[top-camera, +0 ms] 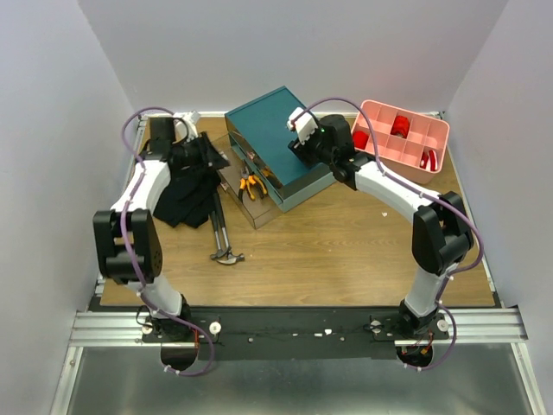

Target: Sort the tools into containers

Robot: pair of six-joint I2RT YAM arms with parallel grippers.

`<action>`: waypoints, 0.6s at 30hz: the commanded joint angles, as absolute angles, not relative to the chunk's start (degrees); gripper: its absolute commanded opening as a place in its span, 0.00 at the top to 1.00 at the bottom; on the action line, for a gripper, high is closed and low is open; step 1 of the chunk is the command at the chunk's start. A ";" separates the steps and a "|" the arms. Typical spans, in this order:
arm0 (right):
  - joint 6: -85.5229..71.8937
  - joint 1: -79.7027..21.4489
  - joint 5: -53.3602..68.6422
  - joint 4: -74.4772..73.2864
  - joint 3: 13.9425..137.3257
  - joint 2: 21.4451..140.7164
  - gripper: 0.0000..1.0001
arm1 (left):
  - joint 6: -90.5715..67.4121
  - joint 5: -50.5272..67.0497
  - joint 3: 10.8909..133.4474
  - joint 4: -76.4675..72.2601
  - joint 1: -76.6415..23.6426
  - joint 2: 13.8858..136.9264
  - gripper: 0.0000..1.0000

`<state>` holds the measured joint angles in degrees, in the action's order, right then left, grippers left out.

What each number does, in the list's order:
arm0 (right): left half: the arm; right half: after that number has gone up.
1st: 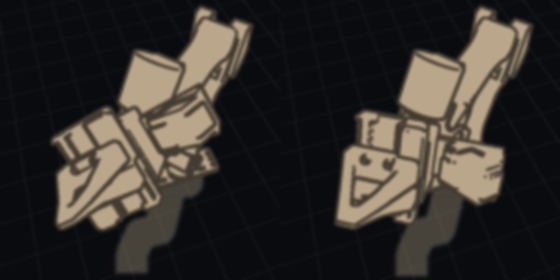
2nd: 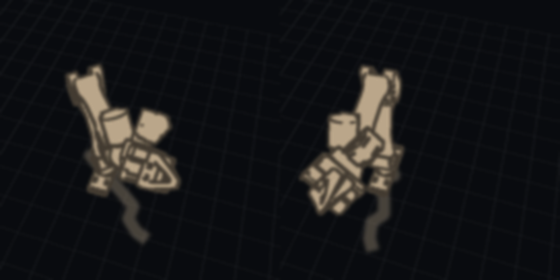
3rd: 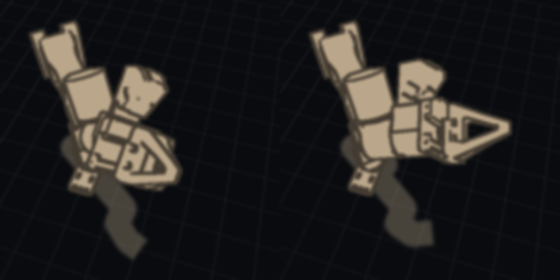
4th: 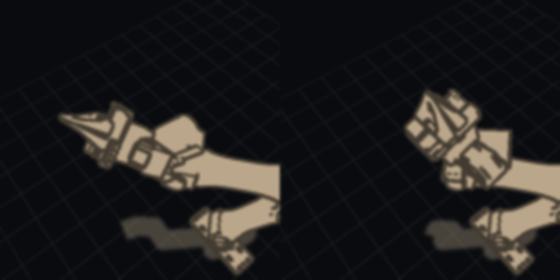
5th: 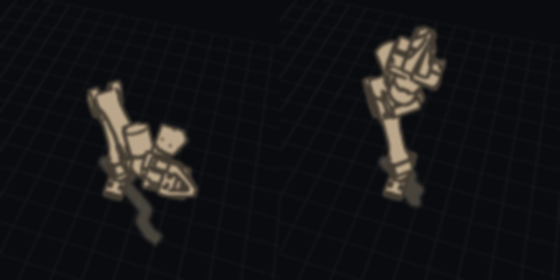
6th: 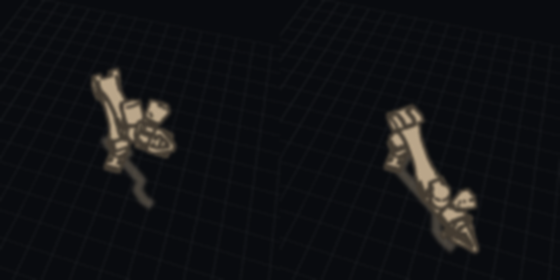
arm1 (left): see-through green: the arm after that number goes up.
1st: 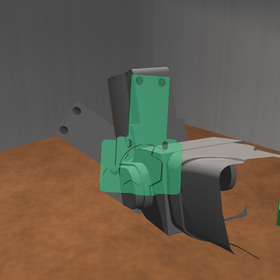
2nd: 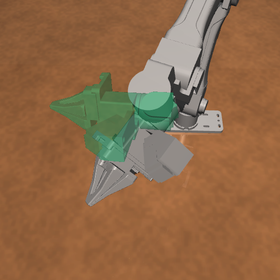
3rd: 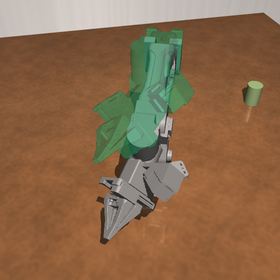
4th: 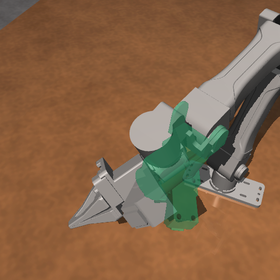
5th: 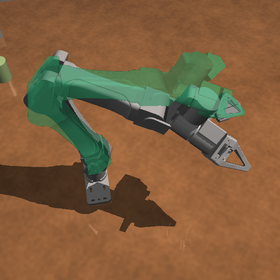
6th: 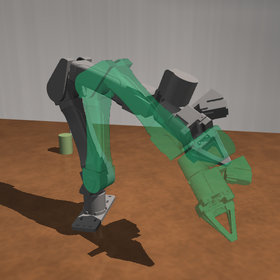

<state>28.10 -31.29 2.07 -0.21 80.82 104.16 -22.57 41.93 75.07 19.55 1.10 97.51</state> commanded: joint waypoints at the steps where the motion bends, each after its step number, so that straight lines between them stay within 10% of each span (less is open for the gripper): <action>1: 28.48 -31.73 2.02 -11.95 79.01 108.01 0.34 | -17.75 41.39 66.55 24.00 3.69 91.76 0.92; 8: 26.98 -31.90 4.13 -14.41 80.16 109.60 0.77 | -23.03 41.04 58.00 14.95 2.64 93.68 1.00; 18: 27.25 -32.96 4.39 -13.80 77.17 108.81 0.84 | -24.08 43.41 70.65 13.54 -4.30 105.72 1.00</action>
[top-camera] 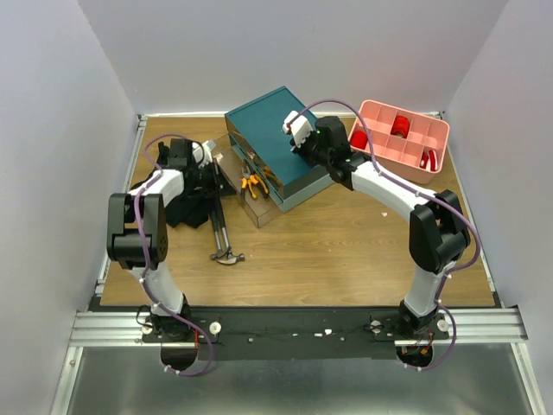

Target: Sort the tools into containers

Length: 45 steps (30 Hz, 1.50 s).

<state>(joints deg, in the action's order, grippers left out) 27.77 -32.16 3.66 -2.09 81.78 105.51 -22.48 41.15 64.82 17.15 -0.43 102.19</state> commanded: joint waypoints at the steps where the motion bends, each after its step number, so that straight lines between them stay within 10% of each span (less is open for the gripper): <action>1: 27.33 -33.31 4.39 -13.71 76.82 108.81 0.84 | -24.78 43.77 71.62 13.19 -5.00 107.65 1.00; 9: 27.60 -34.10 3.96 -14.06 76.38 108.37 0.84 | -27.51 41.92 80.42 13.89 -10.98 115.66 0.97; 19: 27.25 -34.10 4.04 -13.62 76.20 108.54 0.84 | -17.06 41.49 74.63 22.03 -8.53 103.12 0.49; 45: 26.72 -34.81 5.45 -13.27 75.85 106.88 0.83 | -4.66 6.16 57.22 39.99 -3.52 92.10 0.47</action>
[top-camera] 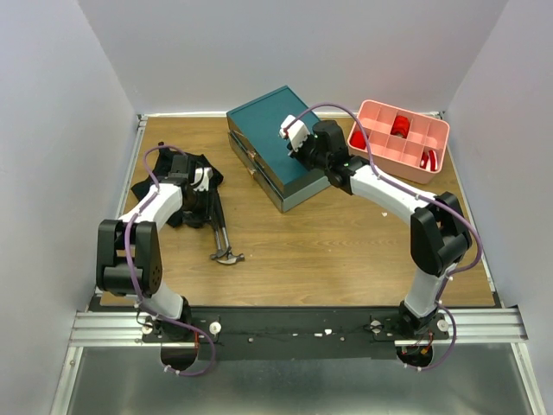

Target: Sort the tools into containers

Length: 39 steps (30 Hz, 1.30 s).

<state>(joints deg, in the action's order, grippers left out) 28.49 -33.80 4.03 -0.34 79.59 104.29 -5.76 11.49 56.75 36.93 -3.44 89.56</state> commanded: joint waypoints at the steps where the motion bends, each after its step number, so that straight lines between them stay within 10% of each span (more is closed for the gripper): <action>1: 26.81 -34.80 5.45 -13.27 75.68 106.79 0.83 | -4.75 4.85 57.39 40.16 -3.52 93.33 0.47; 36: 29.62 -34.89 3.52 -11.69 72.07 104.06 0.82 | -8.79 14.07 65.65 45.61 -7.38 103.62 0.46; 39: 30.32 -34.89 3.17 -11.16 70.93 103.19 0.82 | -7.91 13.71 67.05 47.19 -7.56 105.12 0.76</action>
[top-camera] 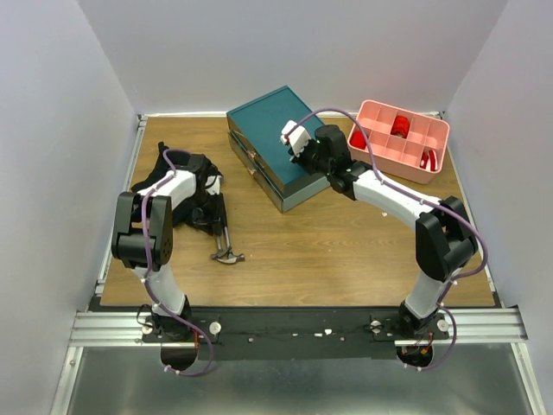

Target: Sort the tools into containers

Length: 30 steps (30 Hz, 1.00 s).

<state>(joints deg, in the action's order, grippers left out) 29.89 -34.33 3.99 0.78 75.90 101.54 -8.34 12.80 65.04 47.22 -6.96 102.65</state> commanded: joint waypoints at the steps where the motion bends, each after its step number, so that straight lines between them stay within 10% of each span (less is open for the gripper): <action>1: 30.50 -34.81 3.16 -11.08 70.75 103.01 0.82 | -7.39 13.62 67.50 48.07 -7.56 105.03 0.94; 13: 30.50 -34.89 2.37 -11.51 70.40 102.13 0.82 | -13.34 37.60 82.08 51.78 -5.36 96.24 1.00; 23: 29.79 -33.31 -10.36 -5.10 69.60 97.92 0.86 | -52.86 53.00 97.63 0.33 -6.85 109.13 1.00; 30: 32.16 -29.01 -15.46 -5.97 73.29 93.96 0.79 | -58.87 50.28 108.88 -8.95 -12.82 118.99 1.00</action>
<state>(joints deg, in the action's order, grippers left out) 30.98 -32.05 -9.08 -0.75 71.55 96.31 -48.80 48.23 104.47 2.94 -8.91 114.78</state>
